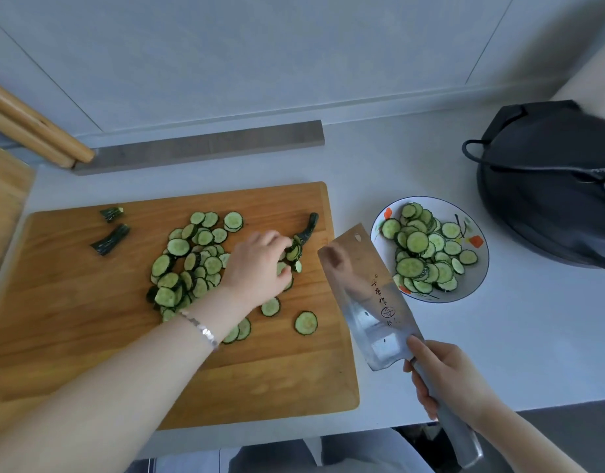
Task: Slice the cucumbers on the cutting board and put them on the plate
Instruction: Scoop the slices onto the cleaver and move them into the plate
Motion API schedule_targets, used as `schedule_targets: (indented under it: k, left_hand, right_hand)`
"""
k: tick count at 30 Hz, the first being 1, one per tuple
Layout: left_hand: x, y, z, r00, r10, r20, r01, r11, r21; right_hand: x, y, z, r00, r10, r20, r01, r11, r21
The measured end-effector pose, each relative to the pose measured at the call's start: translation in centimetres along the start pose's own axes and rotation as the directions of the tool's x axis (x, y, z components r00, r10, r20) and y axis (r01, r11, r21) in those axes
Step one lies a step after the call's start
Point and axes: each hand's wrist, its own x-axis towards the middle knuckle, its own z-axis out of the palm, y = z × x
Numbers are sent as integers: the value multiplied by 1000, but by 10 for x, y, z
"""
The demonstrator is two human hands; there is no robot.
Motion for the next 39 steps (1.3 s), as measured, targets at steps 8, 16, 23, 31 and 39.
schedule_targets:
  k: [8, 16, 23, 31, 39]
  left_hand:
    - [27, -3, 2, 972, 138, 191, -167, 975, 144]
    - [-1, -35, 0, 987, -117, 112, 115, 993, 26]
    - [-17, -37, 4, 982, -183, 39, 180, 981, 76]
    - [-21, -26, 17, 980, -193, 53, 196, 979, -48]
    - [-26, -37, 30, 980, -160, 115, 187, 940, -285]
  right_hand:
    - [-5, -8, 8, 1000, -9, -17, 8, 1000, -27]
    - [-8, 1, 24, 999, 6, 35, -4, 999, -49]
    - [5, -15, 38, 997, -57, 49, 65, 981, -180]
    - [23, -30, 35, 995, -66, -69, 57, 991, -121]
    - [9, 7, 80, 997, 33, -75, -19, 983, 181]
